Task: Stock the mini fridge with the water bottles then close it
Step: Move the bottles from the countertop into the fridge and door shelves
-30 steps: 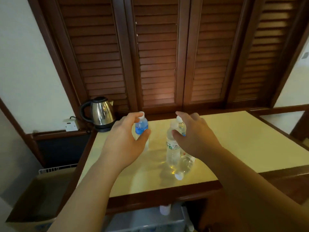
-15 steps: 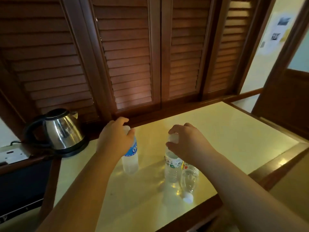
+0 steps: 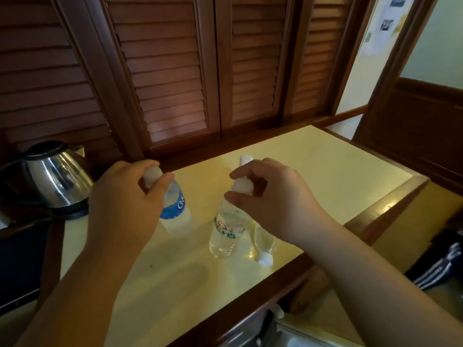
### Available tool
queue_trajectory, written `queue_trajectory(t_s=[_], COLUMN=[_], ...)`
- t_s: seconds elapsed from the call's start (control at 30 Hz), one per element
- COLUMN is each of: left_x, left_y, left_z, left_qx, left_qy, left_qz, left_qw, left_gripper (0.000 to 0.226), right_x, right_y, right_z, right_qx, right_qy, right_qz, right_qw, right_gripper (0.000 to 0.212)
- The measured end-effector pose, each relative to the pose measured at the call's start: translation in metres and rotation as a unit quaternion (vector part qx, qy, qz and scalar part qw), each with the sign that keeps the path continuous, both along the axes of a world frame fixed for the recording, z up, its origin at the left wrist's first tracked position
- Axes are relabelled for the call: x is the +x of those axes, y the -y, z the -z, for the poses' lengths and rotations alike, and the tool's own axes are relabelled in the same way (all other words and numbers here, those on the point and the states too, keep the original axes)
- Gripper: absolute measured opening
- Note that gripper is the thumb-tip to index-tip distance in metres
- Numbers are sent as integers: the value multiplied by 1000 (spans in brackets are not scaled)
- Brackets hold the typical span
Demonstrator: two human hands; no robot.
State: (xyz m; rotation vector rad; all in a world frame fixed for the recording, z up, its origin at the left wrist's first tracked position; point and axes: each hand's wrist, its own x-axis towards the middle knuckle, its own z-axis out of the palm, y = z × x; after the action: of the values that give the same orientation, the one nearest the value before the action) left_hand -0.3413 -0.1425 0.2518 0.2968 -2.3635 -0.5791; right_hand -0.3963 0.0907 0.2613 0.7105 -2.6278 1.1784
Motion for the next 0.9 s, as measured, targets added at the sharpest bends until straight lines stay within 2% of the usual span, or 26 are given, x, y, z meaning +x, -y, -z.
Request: queue_trajectory(t_s=[0.13, 0.3, 0.43, 0.53, 0.63, 0.8, 0.9], left_x=[45, 101, 154, 189, 217, 253, 268], left_y=[-20, -62, -136, -196, -243, -285, -298], left_z=[-15, 3, 30, 54, 90, 160, 198], left_qx=[-28, 16, 17, -3, 15, 65, 91], left_qy=[-22, -34, -21, 11, 46, 128, 151], left_qz=[18, 33, 26, 21, 25, 9, 9], left_qw=[999, 999, 999, 1000, 999, 990, 984], left_gripper=[39, 52, 41, 41, 32, 31, 31], right_x=[42, 94, 126, 150, 172, 201, 214], right_y=[-37, -110, -173, -213, -247, -277, -280], right_z=[-8, 6, 40, 78, 124, 216, 280], right_qx=[-48, -34, -4, 7, 13, 39, 82], right_qy=[12, 7, 37, 61, 96, 140, 197], right_qz=[-26, -77, -106, -125, -128, -65, -13], right_qw=[998, 996, 994, 990, 987, 987, 977], right_gripper=[37, 34, 27, 27, 30, 32, 34])
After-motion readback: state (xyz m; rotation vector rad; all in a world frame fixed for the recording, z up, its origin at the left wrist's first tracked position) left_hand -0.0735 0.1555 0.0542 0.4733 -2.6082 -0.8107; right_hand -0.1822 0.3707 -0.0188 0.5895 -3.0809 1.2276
